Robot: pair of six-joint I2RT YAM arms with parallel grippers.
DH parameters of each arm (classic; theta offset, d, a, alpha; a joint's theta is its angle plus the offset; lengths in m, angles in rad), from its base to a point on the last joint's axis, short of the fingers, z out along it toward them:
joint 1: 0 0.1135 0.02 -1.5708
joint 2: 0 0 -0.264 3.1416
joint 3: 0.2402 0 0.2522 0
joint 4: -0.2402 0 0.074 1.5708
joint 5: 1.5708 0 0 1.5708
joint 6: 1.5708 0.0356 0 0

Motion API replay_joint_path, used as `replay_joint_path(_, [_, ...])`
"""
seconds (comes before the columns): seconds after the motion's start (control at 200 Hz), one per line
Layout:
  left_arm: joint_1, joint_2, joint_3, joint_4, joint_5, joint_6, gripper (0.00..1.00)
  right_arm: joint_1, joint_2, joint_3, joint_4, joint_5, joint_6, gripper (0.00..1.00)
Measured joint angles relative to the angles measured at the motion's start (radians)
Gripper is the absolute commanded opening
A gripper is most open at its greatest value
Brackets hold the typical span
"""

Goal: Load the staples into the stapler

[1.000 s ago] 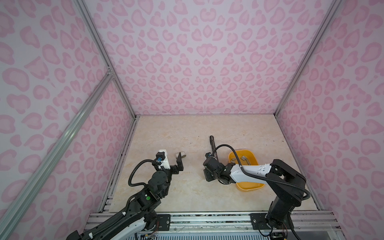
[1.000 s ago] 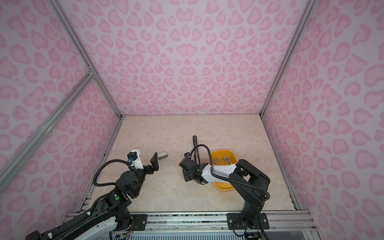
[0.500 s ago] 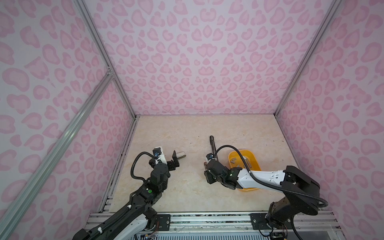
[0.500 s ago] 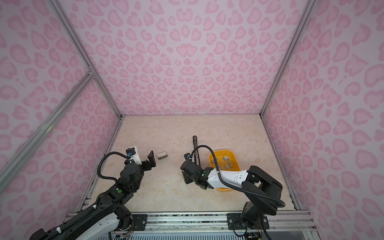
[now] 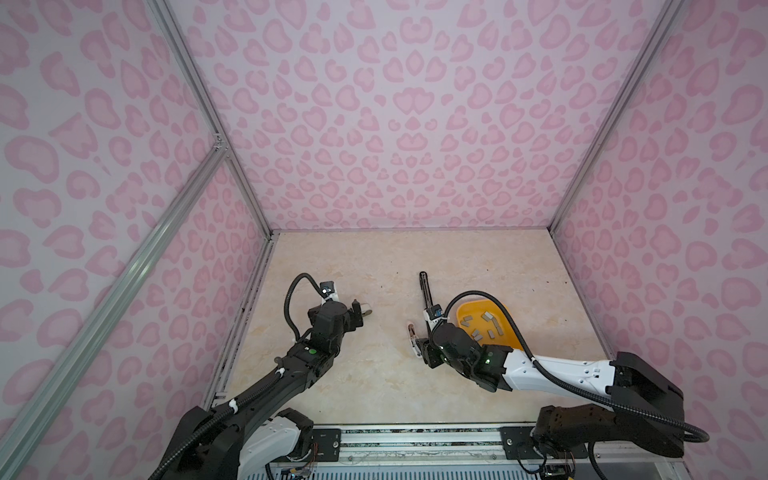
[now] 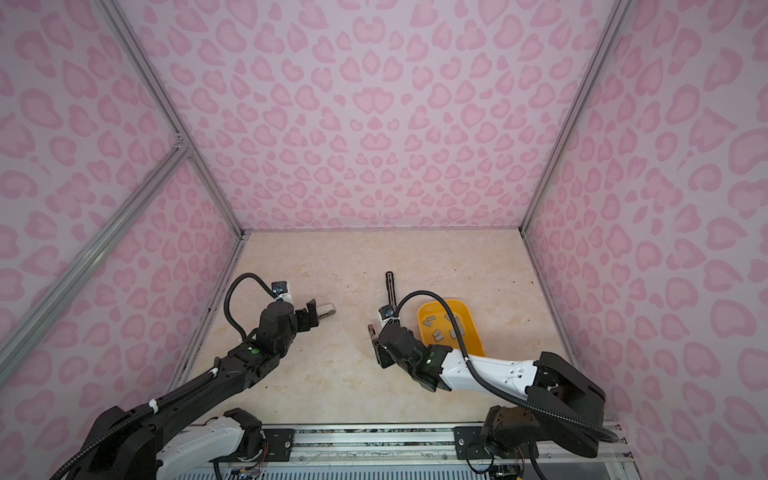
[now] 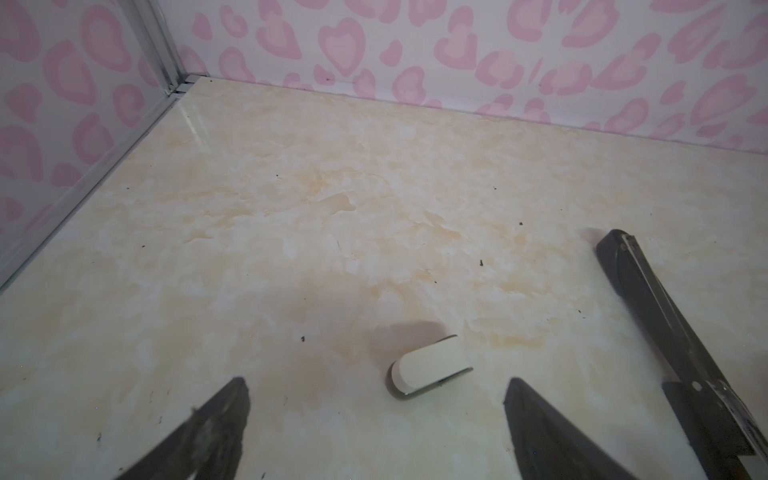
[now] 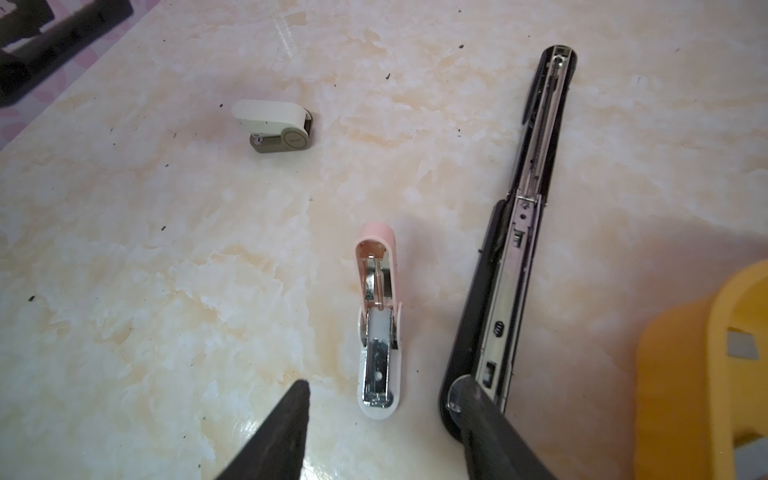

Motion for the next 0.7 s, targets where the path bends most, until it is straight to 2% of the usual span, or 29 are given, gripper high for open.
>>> replay_joint_path(0.23, [0.011,0.140,0.096,-0.047,0.099,0.057,1.00,0.000,-0.010,0.000,-0.002,0.000,-0.013,0.58])
replay_joint_path(0.31, [0.027,0.190,0.123,-0.063,0.132,0.070,0.94,0.000,-0.011,0.000,-0.003,-0.001,-0.014,0.58])
replay_joint_path(0.48, [0.045,0.311,0.194,-0.076,0.230,0.090,0.90,0.000,-0.006,0.004,-0.008,-0.001,-0.014,0.58])
replay_joint_path(0.705, [0.047,0.429,0.268,-0.122,0.346,0.107,0.90,0.000,0.002,0.012,-0.011,-0.001,-0.014,0.58])
